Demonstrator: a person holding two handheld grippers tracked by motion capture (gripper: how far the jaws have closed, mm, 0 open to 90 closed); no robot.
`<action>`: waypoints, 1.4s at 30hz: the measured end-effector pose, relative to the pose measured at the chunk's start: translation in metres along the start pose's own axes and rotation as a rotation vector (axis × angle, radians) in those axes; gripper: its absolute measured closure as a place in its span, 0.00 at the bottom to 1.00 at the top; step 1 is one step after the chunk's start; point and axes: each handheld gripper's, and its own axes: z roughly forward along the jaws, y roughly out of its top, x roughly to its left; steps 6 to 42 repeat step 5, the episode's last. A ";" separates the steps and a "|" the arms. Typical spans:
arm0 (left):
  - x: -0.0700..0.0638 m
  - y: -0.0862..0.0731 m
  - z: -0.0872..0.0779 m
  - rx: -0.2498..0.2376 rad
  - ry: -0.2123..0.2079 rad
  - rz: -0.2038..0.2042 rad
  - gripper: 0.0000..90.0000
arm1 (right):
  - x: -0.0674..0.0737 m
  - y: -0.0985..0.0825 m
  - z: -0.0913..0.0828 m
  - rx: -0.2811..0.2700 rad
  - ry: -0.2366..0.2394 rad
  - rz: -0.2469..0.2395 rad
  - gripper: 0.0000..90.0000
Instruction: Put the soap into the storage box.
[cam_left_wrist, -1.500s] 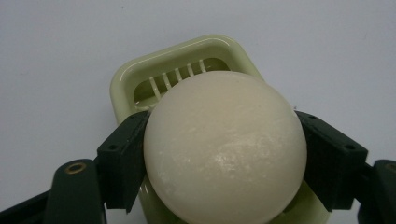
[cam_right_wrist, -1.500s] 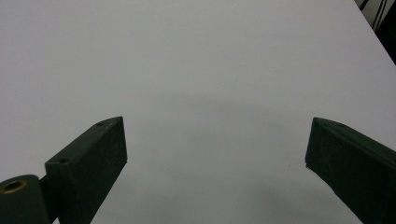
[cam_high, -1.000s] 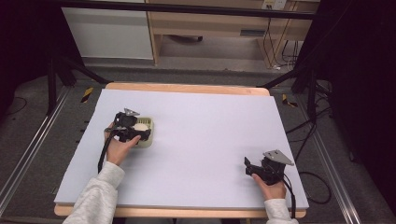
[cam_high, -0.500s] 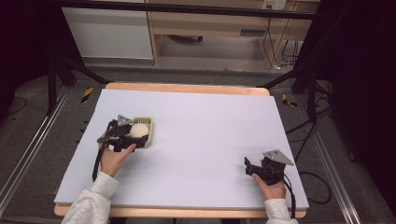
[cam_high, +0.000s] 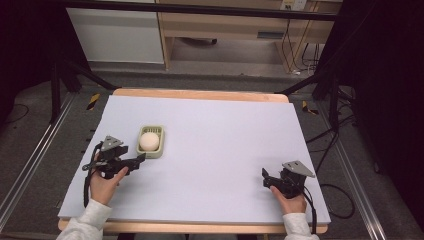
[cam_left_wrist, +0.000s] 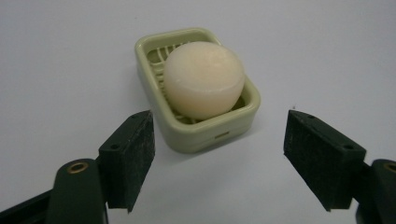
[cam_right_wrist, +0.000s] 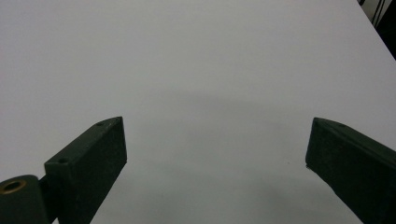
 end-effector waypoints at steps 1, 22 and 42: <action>0.002 -0.004 -0.002 -0.001 0.004 -0.005 0.28 | 0.000 0.000 0.000 0.001 0.001 0.001 0.06; 0.010 -0.018 -0.010 -0.004 0.026 -0.006 0.27 | 0.000 0.000 0.000 0.001 -0.001 0.008 0.06; 0.010 -0.018 -0.010 -0.004 0.026 -0.006 0.27 | 0.000 0.000 0.000 0.001 -0.001 0.008 0.06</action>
